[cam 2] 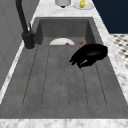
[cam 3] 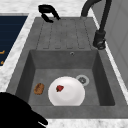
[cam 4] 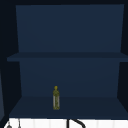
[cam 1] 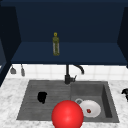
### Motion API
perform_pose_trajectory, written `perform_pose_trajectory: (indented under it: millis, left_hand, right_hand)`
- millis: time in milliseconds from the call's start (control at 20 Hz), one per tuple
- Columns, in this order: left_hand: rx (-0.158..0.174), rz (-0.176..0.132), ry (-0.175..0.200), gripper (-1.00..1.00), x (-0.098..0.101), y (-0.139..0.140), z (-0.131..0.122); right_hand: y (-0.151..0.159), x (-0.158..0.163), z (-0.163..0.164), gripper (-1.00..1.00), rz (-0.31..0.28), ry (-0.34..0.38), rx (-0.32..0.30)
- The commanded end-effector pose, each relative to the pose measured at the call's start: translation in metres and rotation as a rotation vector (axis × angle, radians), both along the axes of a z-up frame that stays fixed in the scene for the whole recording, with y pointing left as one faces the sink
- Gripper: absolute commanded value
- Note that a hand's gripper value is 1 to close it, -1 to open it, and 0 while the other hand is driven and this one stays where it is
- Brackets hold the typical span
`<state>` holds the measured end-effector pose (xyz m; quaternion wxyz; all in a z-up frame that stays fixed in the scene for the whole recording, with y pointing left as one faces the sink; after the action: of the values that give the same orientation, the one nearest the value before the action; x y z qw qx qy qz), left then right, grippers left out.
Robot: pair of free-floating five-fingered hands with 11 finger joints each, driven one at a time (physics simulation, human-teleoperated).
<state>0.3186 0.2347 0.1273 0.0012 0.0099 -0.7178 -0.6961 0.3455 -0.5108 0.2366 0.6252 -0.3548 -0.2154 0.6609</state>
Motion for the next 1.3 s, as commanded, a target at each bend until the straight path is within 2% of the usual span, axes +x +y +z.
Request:
perform_pose_trajectory:
  millis: [0,300,700,1050,1250]
  left_hand:
    - [0.000,0.000,0.000,0.00,0.000,0.000,0.000]
    - [0.000,0.000,0.000,0.00,0.000,0.000,0.000]
    - [0.000,0.000,0.000,0.00,0.000,0.000,0.000]
    - [0.000,0.000,0.000,0.00,0.000,0.000,0.000]
    - [0.000,0.000,0.000,0.00,0.000,0.000,0.000]
  right_hand:
    - [0.010,0.015,-0.003,-1.00,0.037,-0.074,0.023]
    - [0.025,0.022,-0.014,-1.00,0.102,-0.156,0.066]
    - [0.045,0.029,-0.033,-1.00,0.212,-0.203,0.109]
    - [0.065,0.045,-0.035,-1.00,0.260,-0.181,0.202]
    - [0.081,0.052,-0.036,-1.00,0.283,-0.174,0.222]
